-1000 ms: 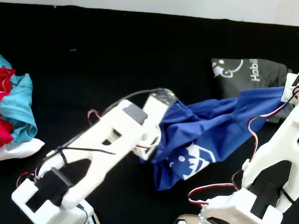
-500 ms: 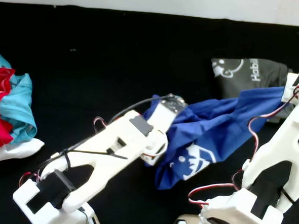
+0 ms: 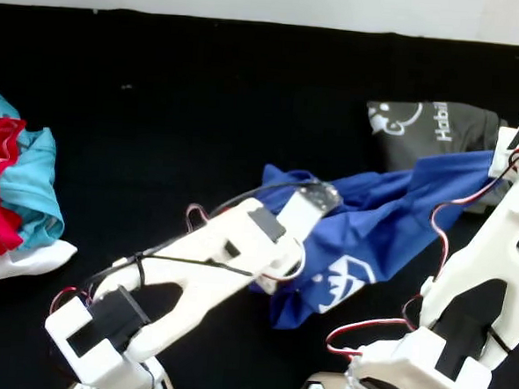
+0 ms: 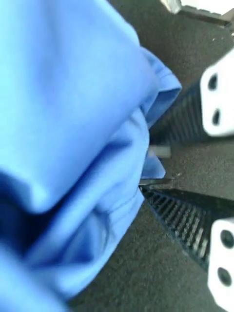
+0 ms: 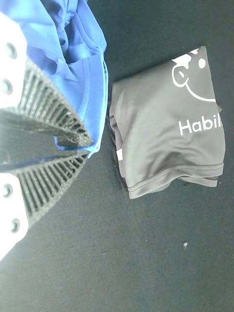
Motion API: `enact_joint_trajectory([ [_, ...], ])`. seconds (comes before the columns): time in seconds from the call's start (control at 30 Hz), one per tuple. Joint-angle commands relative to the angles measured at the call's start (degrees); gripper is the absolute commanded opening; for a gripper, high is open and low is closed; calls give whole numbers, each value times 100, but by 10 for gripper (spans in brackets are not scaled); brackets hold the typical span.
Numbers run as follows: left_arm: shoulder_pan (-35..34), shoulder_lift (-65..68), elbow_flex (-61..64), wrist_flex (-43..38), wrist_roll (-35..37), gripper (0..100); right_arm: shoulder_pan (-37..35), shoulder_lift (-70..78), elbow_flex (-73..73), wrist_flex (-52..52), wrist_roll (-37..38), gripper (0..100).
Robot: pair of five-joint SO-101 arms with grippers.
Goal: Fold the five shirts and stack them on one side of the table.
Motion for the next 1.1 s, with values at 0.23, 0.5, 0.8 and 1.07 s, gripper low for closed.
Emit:
enact_joint_trajectory([
  [0.23, -1033, -48, -1305, 1371, 35, 8, -13, -321, -48, 48, 9, 6],
  [0.5, -365, 75, -1033, 1407, 70, 181, -22, -321, -13, 48, 0, 6],
  [0.8, -752, 84, -268, 800, 360, 219, -101, -426, -13, 48, 0, 6],
  [1.07, -664, 1156, -884, 888, 563, 220, -796, -690, -4, 48, 9, 6],
])
